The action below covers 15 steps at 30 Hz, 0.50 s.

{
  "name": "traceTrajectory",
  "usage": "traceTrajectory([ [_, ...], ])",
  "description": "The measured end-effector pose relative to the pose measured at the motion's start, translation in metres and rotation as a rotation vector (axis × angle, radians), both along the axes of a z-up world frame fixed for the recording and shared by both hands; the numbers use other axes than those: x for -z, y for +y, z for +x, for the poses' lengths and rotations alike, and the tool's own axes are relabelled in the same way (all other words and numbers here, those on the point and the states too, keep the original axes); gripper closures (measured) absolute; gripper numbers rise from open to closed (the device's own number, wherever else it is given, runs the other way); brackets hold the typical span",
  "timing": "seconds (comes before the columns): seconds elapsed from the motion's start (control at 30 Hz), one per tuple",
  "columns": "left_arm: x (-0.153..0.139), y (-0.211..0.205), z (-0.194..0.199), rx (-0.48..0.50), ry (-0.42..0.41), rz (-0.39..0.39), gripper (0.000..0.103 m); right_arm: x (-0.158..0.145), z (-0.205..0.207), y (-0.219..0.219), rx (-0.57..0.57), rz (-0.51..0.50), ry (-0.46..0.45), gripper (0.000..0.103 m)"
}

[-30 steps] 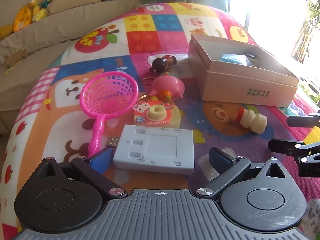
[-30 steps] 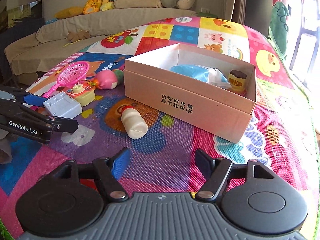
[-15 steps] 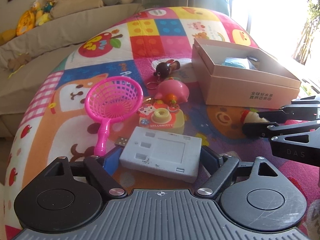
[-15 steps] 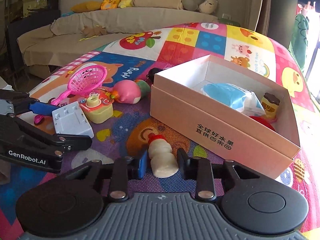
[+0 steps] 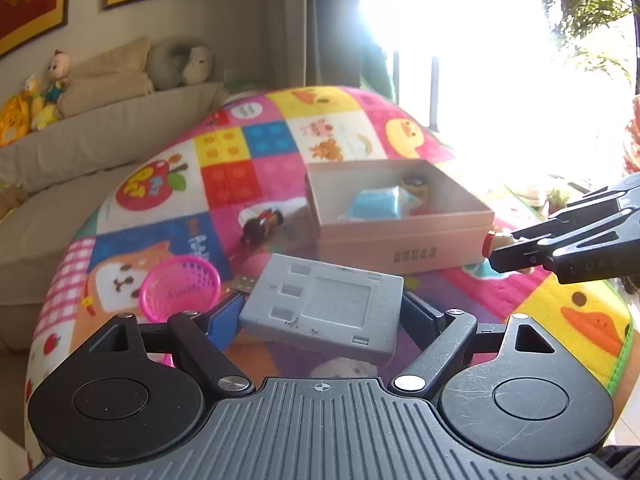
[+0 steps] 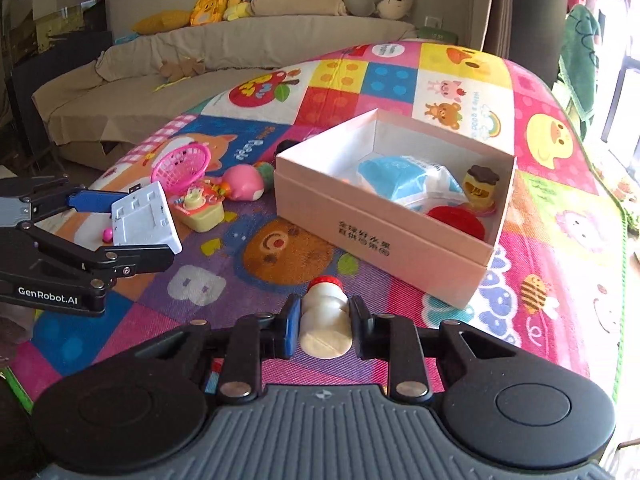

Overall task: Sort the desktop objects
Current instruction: 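Carry the bottle and the white case over the pink box and lower them in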

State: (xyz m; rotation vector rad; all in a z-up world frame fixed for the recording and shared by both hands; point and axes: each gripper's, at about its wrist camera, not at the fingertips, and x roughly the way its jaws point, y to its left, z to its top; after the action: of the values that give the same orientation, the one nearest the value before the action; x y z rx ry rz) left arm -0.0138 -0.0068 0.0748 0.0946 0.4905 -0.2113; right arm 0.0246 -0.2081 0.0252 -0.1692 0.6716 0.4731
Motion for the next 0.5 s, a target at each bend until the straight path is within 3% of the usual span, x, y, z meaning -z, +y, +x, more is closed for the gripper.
traceTrajectory([
  [0.2,-0.041,-0.012,0.007,0.041,-0.185,0.042,0.015,-0.066,-0.011,-0.032,0.097,0.054,-0.196,0.078],
  [0.33,-0.036,-0.013,0.043,0.040,-0.128,0.029,0.015,-0.088,-0.001,-0.050,0.155,0.069,-0.258,0.078],
  [0.43,-0.024,-0.019,0.075,0.064,-0.068,0.006,0.015,-0.088,0.013,-0.057,0.172,0.074,-0.253,0.078],
  [0.5,-0.021,-0.029,0.093,0.090,-0.074,0.009,0.015,-0.083,0.030,-0.058,0.179,0.080,-0.232,0.078],
])
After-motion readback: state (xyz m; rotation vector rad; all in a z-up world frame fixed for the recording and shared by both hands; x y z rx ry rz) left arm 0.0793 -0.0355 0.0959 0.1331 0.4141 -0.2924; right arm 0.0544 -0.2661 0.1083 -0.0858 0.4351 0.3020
